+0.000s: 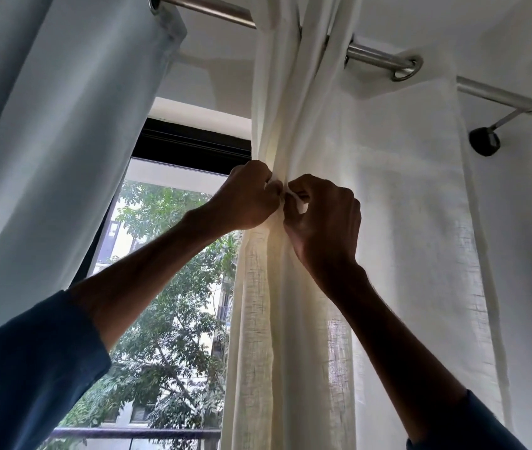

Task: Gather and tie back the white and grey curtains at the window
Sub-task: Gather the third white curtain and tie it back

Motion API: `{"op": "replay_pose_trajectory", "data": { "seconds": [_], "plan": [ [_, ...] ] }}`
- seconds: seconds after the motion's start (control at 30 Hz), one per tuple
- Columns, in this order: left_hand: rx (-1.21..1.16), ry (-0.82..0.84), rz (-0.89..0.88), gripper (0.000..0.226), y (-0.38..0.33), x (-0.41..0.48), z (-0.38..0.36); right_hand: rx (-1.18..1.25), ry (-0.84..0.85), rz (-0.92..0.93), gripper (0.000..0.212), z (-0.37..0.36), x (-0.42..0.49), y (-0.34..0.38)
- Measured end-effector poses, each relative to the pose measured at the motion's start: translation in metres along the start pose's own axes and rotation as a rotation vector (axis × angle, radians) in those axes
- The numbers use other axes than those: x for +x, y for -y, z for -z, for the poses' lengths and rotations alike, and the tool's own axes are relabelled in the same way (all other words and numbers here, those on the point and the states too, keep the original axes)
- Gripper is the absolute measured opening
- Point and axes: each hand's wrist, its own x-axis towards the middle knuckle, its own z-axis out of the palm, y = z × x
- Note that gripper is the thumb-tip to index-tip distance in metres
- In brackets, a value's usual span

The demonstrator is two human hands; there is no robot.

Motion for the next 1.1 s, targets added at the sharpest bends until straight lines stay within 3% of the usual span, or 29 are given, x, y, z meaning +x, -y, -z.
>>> {"op": "replay_pose_trajectory", "data": {
  "seconds": [0.1,0.27,0.37,0.5,0.7,0.83,0.93,1.0,1.1],
  "plan": [
    [0.007,-0.009,-0.030,0.036,-0.001,-0.006,0.001,-0.061,-0.074,0.038,0.006,0.002,-0.004,0.001],
    [-0.024,-0.025,-0.056,0.038,-0.009,-0.008,0.007,0.014,-0.164,0.092,0.016,-0.003,-0.012,0.005],
    [-0.086,-0.018,0.006,0.035,-0.019,-0.010,0.011,0.093,-0.116,0.058,0.011,-0.004,-0.013,0.004],
    [-0.210,-0.059,0.157,0.058,-0.025,-0.004,0.007,0.190,-0.026,0.070,0.010,-0.007,-0.017,0.003],
    [-0.102,-0.125,0.220,0.048,-0.017,0.003,0.003,0.287,0.056,0.118,0.002,-0.005,-0.020,-0.001],
    [0.009,-0.133,0.173,0.055,-0.012,0.004,0.000,0.378,0.162,0.133,0.012,0.004,-0.019,-0.014],
    [0.036,-0.149,0.164,0.052,-0.012,0.001,-0.006,0.282,0.068,0.073,0.013,0.010,-0.016,-0.040],
    [0.052,-0.187,0.127,0.051,-0.012,-0.003,-0.009,0.112,-0.056,-0.019,0.032,0.016,-0.007,-0.065],
    [0.084,-0.224,0.118,0.051,-0.010,-0.007,-0.013,-0.135,0.001,-0.372,0.088,0.037,0.012,-0.102]
  ]
}}
